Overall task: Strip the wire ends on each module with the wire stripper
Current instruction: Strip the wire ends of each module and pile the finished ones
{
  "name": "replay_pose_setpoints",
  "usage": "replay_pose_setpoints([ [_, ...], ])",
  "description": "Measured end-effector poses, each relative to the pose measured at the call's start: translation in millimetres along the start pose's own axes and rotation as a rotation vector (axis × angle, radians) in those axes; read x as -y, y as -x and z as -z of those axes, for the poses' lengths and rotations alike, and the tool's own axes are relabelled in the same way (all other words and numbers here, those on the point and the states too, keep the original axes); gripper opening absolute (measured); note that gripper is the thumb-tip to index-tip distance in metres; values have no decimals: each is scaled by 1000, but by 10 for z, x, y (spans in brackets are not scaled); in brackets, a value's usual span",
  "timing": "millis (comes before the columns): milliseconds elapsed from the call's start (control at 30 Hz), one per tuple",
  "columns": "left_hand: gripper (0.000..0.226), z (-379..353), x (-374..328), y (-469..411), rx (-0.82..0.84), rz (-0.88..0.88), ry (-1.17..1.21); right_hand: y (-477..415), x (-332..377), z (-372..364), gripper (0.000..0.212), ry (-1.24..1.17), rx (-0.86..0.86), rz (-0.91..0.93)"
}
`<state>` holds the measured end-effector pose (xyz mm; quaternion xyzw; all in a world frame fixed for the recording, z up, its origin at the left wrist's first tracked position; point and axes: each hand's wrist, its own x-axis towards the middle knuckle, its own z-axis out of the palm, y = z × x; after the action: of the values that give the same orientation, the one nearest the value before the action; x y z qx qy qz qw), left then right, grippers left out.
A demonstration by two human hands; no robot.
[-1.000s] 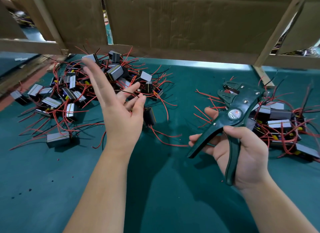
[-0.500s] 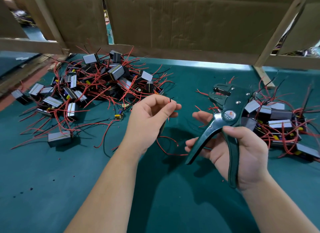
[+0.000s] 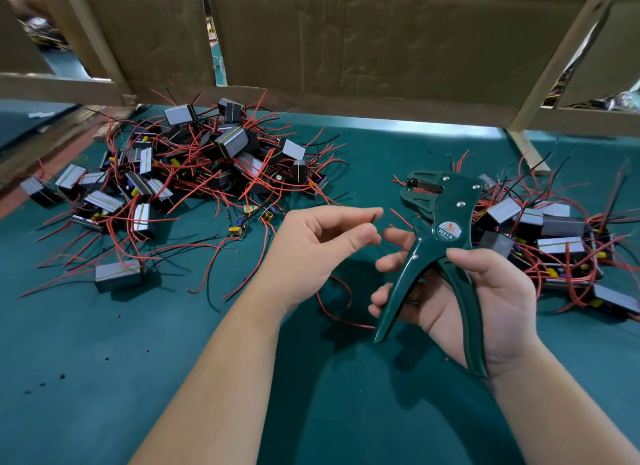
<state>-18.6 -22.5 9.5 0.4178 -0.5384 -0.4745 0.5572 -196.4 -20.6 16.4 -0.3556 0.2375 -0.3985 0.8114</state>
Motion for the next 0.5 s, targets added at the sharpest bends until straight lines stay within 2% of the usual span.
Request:
replay_pose_setpoints([
  [100, 5, -6, 12, -15, -48, 11, 27, 9, 6, 8, 76, 1, 7, -15],
  [200, 13, -16, 3, -23, -48, 4, 60, 7, 11, 8, 74, 7, 5, -30],
  [367, 10, -18, 2, -31, -66, 13, 43, 7, 24, 9, 74, 22, -11, -82],
  [500, 14, -9, 45, -46, -127, -13, -19, 36, 54, 10, 72, 39, 63, -161],
])
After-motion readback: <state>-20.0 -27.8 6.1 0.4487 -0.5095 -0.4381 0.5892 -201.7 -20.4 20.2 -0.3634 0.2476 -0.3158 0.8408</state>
